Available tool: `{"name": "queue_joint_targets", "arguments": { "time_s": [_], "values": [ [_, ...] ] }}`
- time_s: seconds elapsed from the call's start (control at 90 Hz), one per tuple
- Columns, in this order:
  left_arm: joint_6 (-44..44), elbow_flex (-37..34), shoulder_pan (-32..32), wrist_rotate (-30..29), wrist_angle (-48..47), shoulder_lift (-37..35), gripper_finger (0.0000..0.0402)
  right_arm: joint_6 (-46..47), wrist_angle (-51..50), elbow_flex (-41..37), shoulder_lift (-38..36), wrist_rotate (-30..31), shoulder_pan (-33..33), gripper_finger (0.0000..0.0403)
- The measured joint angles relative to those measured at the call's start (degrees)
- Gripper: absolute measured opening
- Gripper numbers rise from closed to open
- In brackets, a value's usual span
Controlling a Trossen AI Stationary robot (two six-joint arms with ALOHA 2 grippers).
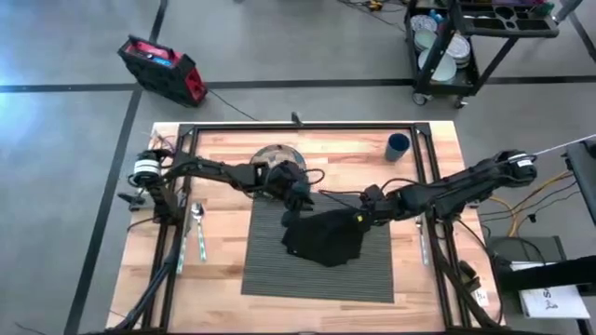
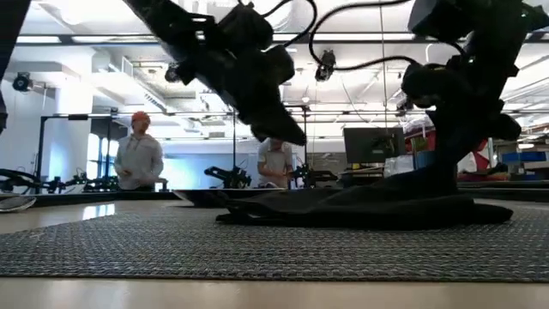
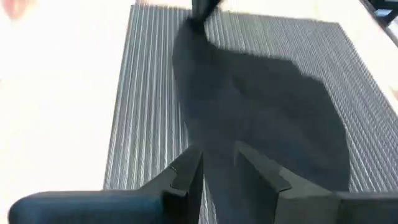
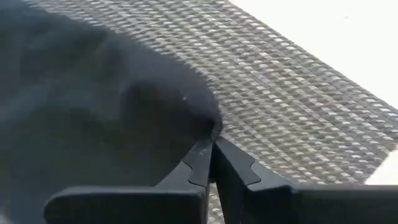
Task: Set table place
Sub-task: Fold the black napkin
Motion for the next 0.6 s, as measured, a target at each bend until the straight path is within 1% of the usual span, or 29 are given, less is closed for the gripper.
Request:
{"name": "queue_joint_targets", "arguments": {
  "time_s": [0.144, 0.356, 0.511, 0.544, 0.6],
  "values": [
    [3.4, 7.8, 2.5, 5.9, -4.3, 5.8, 0.0075, -2.0, 6.0, 0.0, 0.0, 0.0, 0.6, 0.0],
    [5.3, 19.1, 5.3, 19.1, -9.9, 14.4, 0.0075, -3.7, 12.0, 0.1, -1.2, -1.4, 1.3, 0.0],
    [6.3, 24.0, 5.8, 29.8, -10.8, 15.9, 0.0075, -3.7, 13.0, 0.1, -3.6, -1.5, 1.9, 0.0],
    [6.9, 24.5, 5.7, 30.7, -10.5, 15.7, 0.0075, -3.9, 13.0, 0.1, -4.1, -1.5, 1.9, 0.0],
    [8.2, 25.5, 5.6, 30.6, -10.7, 15.5, 0.0075, -4.8, 13.1, 0.1, -5.0, -1.4, 2.0, 0.0]
  ]
}}
